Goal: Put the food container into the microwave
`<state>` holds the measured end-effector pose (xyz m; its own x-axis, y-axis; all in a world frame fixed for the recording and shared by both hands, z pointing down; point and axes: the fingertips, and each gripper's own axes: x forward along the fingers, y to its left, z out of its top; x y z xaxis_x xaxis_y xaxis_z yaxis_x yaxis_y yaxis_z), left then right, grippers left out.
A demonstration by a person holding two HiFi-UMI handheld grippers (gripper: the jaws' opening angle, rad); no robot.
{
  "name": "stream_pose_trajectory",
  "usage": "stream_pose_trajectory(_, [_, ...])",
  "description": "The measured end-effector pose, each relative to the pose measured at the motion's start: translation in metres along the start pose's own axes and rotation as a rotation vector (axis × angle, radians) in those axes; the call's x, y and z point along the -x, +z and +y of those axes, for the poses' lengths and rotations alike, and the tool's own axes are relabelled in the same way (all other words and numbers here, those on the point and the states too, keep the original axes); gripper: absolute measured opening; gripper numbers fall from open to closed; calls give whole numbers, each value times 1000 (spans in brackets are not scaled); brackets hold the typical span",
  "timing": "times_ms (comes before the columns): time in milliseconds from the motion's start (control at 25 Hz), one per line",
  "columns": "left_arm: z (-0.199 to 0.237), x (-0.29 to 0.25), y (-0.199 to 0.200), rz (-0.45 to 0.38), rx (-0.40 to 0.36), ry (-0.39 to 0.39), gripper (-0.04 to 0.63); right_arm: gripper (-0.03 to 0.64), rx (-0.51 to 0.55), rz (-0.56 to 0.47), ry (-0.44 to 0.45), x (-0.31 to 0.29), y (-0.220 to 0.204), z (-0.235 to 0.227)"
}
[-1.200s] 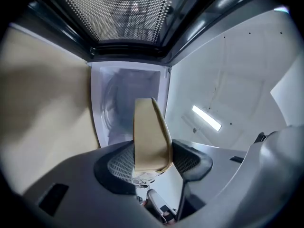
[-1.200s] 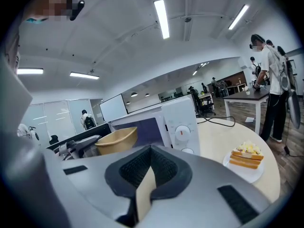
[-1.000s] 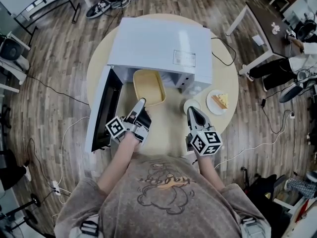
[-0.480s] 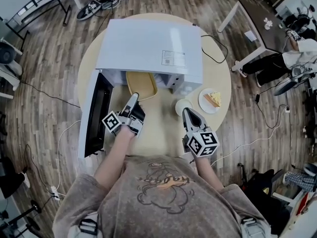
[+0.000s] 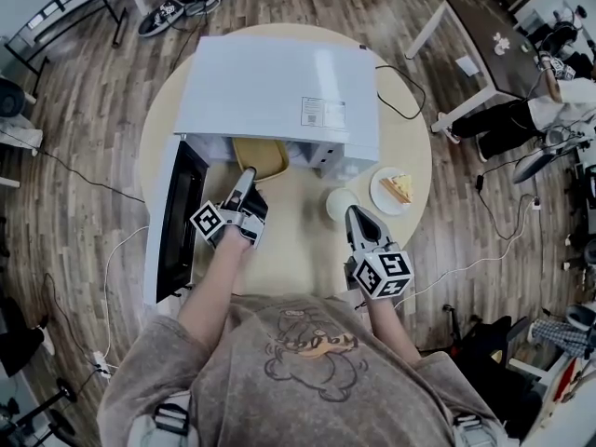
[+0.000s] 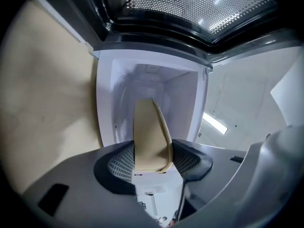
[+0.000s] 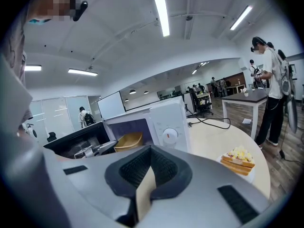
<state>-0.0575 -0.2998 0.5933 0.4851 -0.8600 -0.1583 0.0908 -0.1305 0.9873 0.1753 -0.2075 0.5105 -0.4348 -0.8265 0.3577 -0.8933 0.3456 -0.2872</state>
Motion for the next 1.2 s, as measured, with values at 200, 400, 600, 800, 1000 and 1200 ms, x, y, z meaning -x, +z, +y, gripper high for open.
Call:
stream_pose_trajectory(200, [10, -7, 8, -7, 1, 6, 245, 2, -3, 7, -13, 2, -2, -1])
stream_pose_trajectory(400, [18, -12, 12, -12, 11, 17, 245, 2, -3, 12, -25, 4, -3, -3])
stream_pose_trajectory(600, [24, -16, 15, -14, 18, 27, 245, 2, -5, 19, -32, 4, -4, -2])
stream_pose_trajectory(800, [27, -17, 17, -19, 24, 37, 241, 2, -9, 26, -34, 3, -7, -1])
stream_pose_trajectory(1000, [31, -17, 18, -33, 35, 51, 241, 2, -11, 29, -32, 2, -9, 1])
stream_pose_trajectory(1200, [34, -15, 17, -38, 44, 64, 247, 2, -12, 35, -31, 1, -11, 2])
